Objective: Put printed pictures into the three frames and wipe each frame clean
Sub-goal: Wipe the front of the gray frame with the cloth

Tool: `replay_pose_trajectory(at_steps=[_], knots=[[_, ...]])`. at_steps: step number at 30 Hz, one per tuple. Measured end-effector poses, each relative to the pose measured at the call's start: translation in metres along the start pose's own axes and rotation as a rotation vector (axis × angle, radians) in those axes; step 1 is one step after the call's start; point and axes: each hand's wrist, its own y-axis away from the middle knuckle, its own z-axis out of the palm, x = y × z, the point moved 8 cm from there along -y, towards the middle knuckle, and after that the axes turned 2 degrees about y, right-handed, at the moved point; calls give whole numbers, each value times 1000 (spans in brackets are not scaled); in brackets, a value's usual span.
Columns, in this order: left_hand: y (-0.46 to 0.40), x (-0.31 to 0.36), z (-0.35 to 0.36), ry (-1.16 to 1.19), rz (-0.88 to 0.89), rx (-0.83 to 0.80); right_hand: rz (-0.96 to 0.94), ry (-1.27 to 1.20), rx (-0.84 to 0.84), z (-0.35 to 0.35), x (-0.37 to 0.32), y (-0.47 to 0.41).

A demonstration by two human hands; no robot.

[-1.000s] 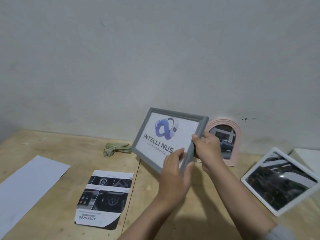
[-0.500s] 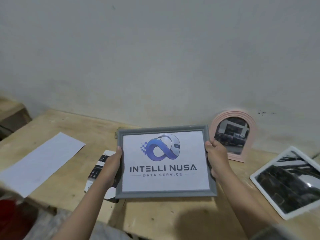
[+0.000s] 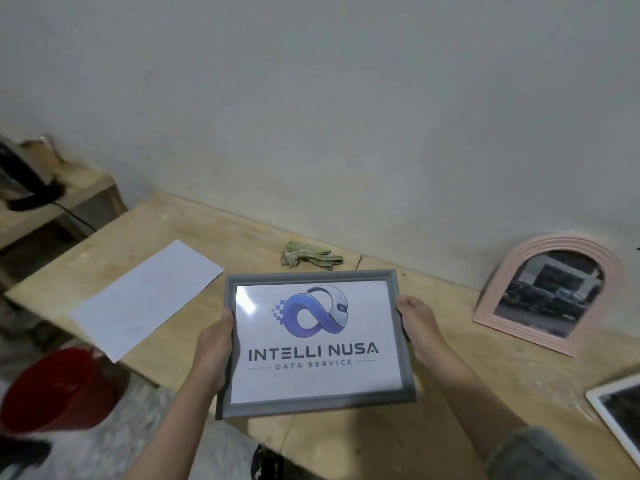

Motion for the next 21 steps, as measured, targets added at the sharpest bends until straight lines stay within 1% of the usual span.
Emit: replay_pose_trajectory(at_steps=[3,6,8,12,15,18,19,21], knots=[[-29,6,-32,5,-26,46,-15,37,26,41,-9,-21],[-59,15,-63,-3,-31,105,-81,190,44,84,-25,-46],[-85,20,-90,-11,-27,145,-146,338,35,122,-40,-69],[-128,30,-129,-49,2,176,-345,703,-52,192,-66,-117],[-153,36,-146,-62,17,188,-390,969,-111,233,-67,-153],[-173,33,-160,-51,-2,200,-433,1321,-204,266,-57,-176],[-179,30,-163,-48,-10,198,-449,1402,-214,271,-53,-180],[-187,27,-166,-40,-19,188,-486,1474,-189,277,-50,-187]])
